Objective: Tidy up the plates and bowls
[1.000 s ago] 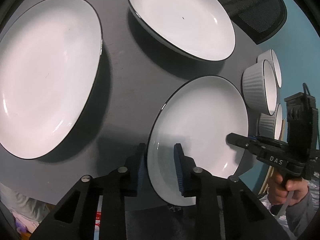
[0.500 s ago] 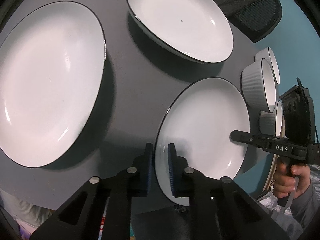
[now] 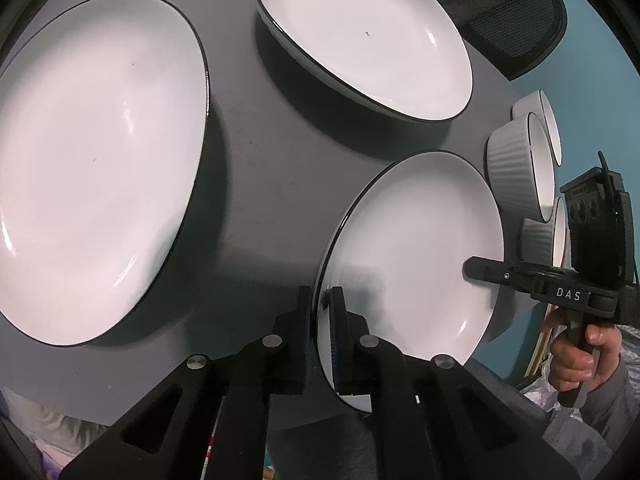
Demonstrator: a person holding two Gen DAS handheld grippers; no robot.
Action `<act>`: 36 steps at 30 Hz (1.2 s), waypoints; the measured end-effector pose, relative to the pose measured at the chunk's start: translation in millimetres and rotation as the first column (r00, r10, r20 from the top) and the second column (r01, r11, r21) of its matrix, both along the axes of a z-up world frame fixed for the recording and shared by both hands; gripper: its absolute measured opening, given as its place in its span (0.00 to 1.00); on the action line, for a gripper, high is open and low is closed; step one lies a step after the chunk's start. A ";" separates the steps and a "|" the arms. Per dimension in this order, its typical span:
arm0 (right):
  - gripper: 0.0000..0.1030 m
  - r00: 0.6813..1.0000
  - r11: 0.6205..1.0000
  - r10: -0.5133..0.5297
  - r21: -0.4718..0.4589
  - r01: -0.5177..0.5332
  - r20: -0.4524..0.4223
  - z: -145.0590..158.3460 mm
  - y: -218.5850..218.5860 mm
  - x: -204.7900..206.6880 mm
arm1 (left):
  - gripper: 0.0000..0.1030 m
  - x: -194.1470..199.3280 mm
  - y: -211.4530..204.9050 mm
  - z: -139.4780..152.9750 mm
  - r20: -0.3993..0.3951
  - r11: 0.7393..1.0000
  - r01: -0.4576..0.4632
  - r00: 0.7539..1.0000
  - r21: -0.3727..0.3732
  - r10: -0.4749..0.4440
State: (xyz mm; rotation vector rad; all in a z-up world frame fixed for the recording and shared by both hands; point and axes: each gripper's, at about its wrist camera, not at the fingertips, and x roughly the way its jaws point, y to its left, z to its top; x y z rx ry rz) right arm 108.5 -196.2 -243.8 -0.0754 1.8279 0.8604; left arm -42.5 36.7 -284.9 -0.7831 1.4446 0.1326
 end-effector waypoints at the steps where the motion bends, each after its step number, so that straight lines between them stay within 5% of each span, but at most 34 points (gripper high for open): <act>1: 0.10 1.000 1.000 -0.001 0.002 0.001 -0.007 -0.8 -0.4 0.4 | 0.07 1.8 -1.1 -1.0 -0.003 1.000 -0.003 1.000 -0.004 0.003; 21: 0.12 0.998 0.999 0.036 -0.035 -0.034 0.055 12.5 18.3 -16.9 | 0.12 -3.8 1.8 1.3 -0.036 1.000 -0.020 0.999 0.008 0.020; 36: 0.11 0.996 0.999 0.038 -0.024 -0.036 0.076 48.1 44.4 1.2 | 0.12 15.5 27.3 45.6 0.011 0.999 -0.035 0.999 0.037 0.035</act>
